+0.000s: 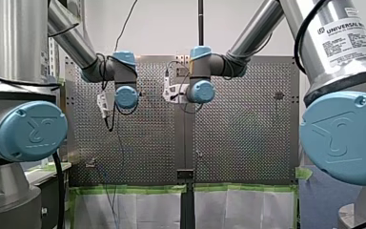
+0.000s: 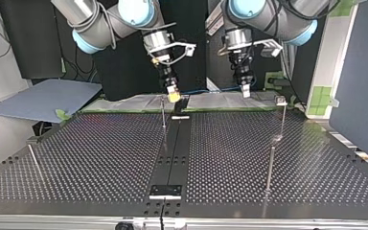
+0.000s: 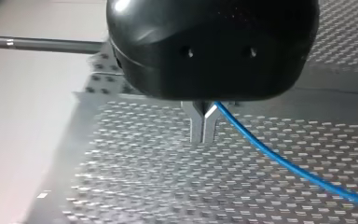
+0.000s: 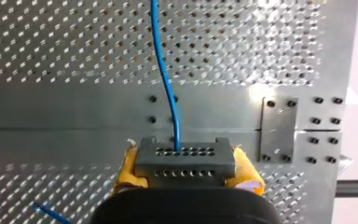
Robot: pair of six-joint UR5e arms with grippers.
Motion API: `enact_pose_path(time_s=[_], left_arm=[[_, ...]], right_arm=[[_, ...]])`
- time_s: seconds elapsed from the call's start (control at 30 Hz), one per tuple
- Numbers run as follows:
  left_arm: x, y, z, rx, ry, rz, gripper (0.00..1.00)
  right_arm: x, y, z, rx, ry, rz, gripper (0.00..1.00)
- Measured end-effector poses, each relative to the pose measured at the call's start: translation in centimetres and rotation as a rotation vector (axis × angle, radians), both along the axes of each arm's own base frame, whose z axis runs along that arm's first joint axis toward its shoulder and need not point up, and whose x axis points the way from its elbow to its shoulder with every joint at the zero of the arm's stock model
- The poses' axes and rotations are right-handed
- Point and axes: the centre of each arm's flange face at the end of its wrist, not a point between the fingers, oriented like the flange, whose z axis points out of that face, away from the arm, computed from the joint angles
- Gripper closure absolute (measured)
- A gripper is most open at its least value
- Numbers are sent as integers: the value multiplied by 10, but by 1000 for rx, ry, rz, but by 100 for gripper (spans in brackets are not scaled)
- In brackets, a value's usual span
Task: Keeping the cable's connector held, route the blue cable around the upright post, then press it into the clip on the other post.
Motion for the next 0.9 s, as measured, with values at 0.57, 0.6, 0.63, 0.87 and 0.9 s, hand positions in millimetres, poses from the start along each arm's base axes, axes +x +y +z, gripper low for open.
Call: enact_pose_path(time_s=[0.57,0.6,0.63,0.87,0.9], left_arm=[[14,21,127,-60,-160,58,100],[13,23,134,-64,-173,59,100],[13,25,141,-69,-186,60,100],[22,40,176,-84,-247,61,100],[24,42,178,-85,-248,60,100]], right_arm=[[31,-19,70,-30,-119,82,100],[33,-21,75,-34,-129,87,100],[35,-22,80,-37,-136,91,100],[44,-30,113,-69,-185,108,100],[45,-32,119,-74,-193,110,100]])
